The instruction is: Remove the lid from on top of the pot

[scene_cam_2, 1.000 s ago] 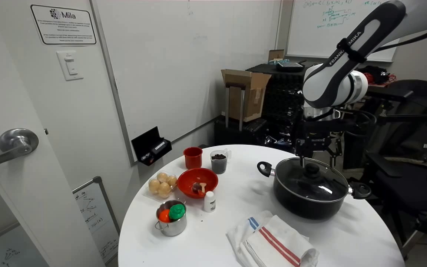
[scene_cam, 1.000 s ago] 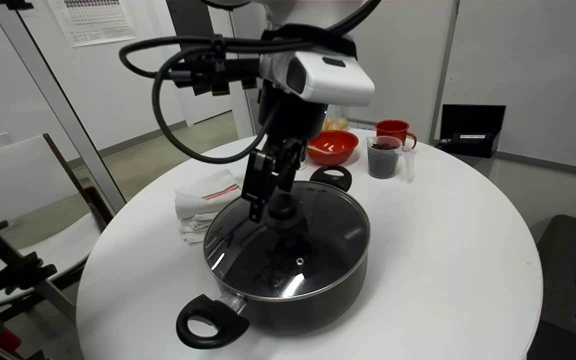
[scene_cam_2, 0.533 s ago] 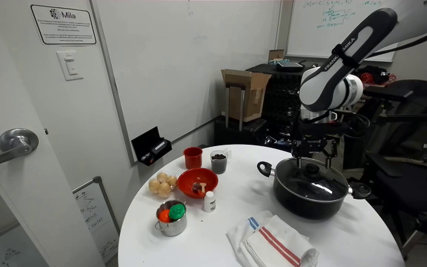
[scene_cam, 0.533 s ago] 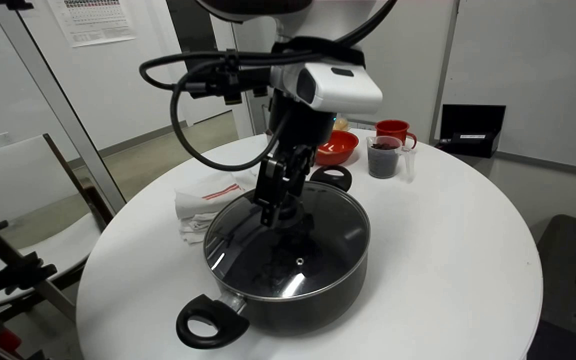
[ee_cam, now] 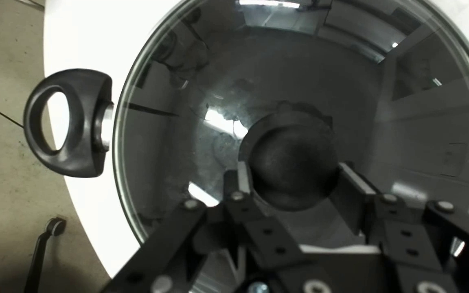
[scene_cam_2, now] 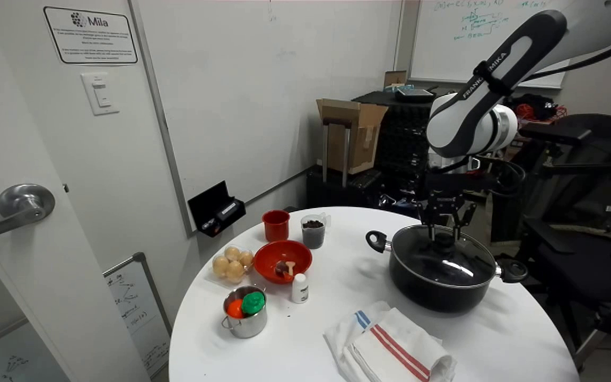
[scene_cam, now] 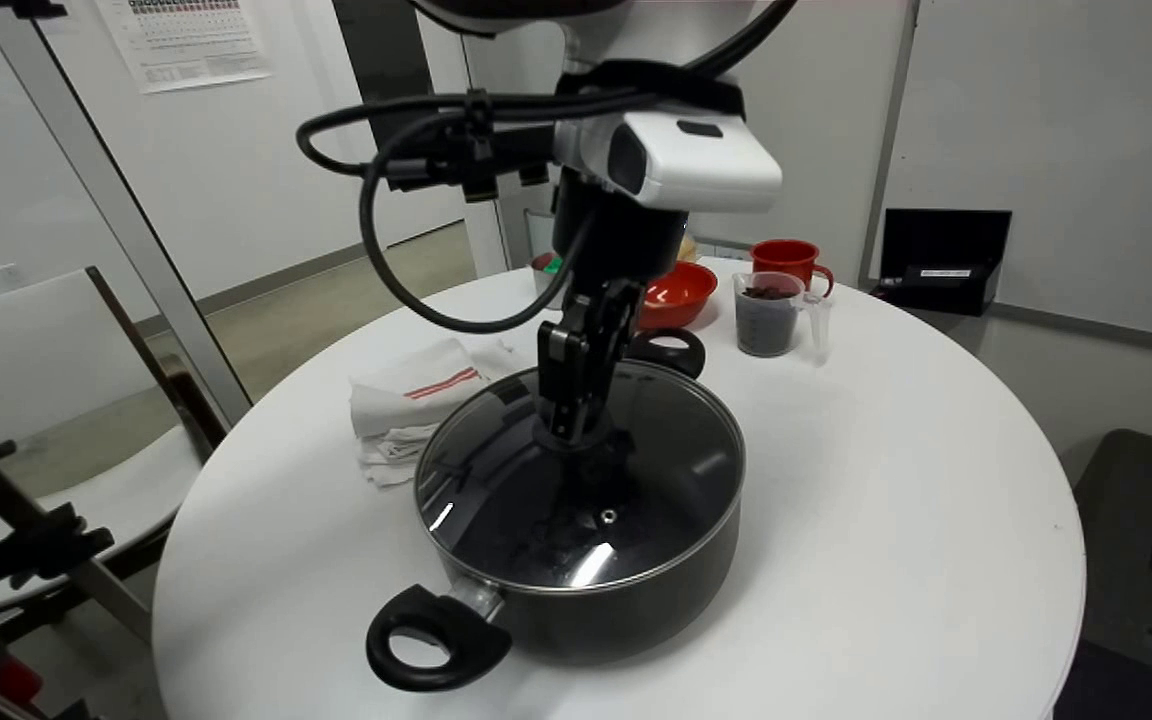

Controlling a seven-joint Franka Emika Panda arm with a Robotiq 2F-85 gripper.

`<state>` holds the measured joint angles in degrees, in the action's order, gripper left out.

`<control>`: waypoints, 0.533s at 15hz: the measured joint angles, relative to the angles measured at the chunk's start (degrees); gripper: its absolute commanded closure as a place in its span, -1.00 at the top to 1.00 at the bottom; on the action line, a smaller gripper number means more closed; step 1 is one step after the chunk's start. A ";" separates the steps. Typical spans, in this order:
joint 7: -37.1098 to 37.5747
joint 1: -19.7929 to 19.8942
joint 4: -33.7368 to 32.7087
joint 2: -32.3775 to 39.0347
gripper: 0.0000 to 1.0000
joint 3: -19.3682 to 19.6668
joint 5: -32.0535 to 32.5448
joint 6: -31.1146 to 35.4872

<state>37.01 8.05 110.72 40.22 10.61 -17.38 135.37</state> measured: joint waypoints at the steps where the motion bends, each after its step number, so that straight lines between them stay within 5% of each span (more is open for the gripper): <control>1: 0.00 0.00 -0.01 0.00 -0.50 -0.01 -0.01 0.12; 8: 0.00 -0.05 0.22 -0.13 -0.50 -0.08 -0.02 1.21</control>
<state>37.00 8.00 110.94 40.09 10.53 -17.40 136.58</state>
